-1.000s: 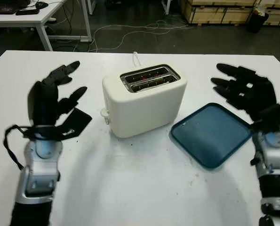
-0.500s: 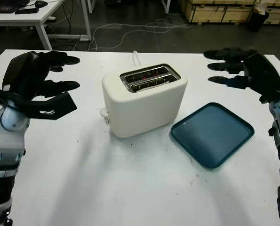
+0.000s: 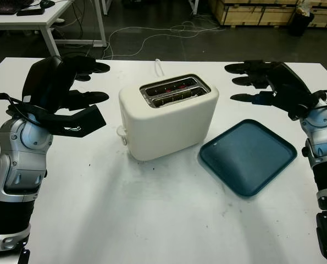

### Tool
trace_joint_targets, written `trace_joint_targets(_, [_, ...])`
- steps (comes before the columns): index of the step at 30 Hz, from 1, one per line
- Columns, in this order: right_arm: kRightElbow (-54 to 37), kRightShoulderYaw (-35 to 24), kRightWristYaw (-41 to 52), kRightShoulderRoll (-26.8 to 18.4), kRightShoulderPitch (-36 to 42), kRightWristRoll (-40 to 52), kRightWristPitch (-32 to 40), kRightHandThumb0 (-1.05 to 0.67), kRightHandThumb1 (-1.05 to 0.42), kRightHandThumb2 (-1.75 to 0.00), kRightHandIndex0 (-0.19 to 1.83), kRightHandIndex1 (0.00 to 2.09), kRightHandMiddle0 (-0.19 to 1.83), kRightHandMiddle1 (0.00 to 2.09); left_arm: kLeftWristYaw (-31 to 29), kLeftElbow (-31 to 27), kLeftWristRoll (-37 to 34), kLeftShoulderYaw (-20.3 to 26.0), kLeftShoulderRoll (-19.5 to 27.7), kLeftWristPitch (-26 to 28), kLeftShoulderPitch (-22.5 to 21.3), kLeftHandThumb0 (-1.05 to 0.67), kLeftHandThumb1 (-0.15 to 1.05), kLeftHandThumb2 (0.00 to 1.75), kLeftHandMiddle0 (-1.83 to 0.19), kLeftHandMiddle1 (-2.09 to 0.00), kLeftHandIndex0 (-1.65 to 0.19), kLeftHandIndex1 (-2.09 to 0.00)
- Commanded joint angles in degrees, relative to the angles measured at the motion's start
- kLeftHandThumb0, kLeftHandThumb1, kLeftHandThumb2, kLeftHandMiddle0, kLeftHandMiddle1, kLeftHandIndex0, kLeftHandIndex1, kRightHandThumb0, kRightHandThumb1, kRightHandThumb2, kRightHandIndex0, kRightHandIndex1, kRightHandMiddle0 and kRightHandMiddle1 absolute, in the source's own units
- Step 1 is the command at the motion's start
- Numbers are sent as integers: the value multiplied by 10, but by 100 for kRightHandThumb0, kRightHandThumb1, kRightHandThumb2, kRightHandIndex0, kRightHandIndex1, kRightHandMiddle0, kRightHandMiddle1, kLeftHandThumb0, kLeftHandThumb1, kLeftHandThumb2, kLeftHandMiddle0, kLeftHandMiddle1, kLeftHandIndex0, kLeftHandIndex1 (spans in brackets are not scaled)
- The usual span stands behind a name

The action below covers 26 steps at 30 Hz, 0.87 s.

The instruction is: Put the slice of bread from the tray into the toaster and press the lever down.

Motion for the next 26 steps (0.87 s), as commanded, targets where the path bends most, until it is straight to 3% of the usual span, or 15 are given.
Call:
trace_joint_targets(1, [-2,4,-11,-4,-12,-11,-12,-47,-83,-1,71,2,63,1,7,3,12,-1,3,3,-6,-58,80,0,-87,-38,-92,-4])
trace_joint_targets(26, [-9,4,2,-9,-20,-13,-11,-45,-82,0,71,1,63,0,8,26,19,-1,2,1,-9,-59,78,0,-89,-37,-93,-3])
